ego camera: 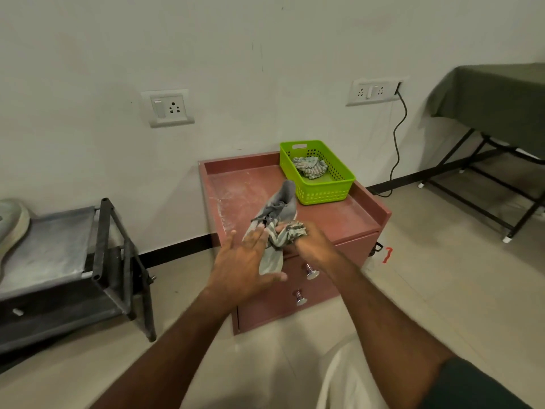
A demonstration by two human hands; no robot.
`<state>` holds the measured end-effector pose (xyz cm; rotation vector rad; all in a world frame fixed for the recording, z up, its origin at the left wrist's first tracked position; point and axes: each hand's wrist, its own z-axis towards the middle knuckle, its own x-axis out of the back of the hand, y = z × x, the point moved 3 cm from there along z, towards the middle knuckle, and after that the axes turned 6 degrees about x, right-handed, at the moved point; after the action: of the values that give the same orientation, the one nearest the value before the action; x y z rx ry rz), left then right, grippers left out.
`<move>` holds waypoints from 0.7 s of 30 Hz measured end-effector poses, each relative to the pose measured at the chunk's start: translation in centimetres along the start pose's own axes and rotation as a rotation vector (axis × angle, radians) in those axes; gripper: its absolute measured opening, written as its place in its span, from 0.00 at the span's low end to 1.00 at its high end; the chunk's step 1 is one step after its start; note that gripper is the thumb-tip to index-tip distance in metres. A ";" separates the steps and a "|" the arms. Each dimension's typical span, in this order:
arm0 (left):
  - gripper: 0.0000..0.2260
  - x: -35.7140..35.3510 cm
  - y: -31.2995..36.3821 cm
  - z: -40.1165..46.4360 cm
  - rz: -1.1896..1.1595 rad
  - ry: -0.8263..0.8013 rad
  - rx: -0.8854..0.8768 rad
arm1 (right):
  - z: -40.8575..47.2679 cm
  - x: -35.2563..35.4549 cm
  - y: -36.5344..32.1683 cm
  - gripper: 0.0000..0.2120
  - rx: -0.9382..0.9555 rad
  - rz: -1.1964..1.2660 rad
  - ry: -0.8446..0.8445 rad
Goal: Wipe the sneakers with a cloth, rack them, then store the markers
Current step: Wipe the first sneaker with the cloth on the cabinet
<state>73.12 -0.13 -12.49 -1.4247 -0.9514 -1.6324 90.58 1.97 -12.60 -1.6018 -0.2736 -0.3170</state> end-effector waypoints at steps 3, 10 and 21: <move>0.44 0.3 -0.8 -0.1 0.035 -0.013 -0.060 | 1.1 -1.1 -0.5 0.18 -0.033 0.119 0.053; 0.33 -0.9 -1.6 0.7 -0.001 -0.049 -0.064 | 2.2 3.2 1.3 0.13 -0.230 0.427 0.476; 0.34 -1.0 -3.0 1.6 -0.216 -0.090 0.018 | 4.2 -1.6 -0.4 0.25 0.106 -0.127 0.202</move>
<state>71.21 2.70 -13.46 -1.4337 -1.2038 -1.7207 89.10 6.23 -13.05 -1.4387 -0.2332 -0.5499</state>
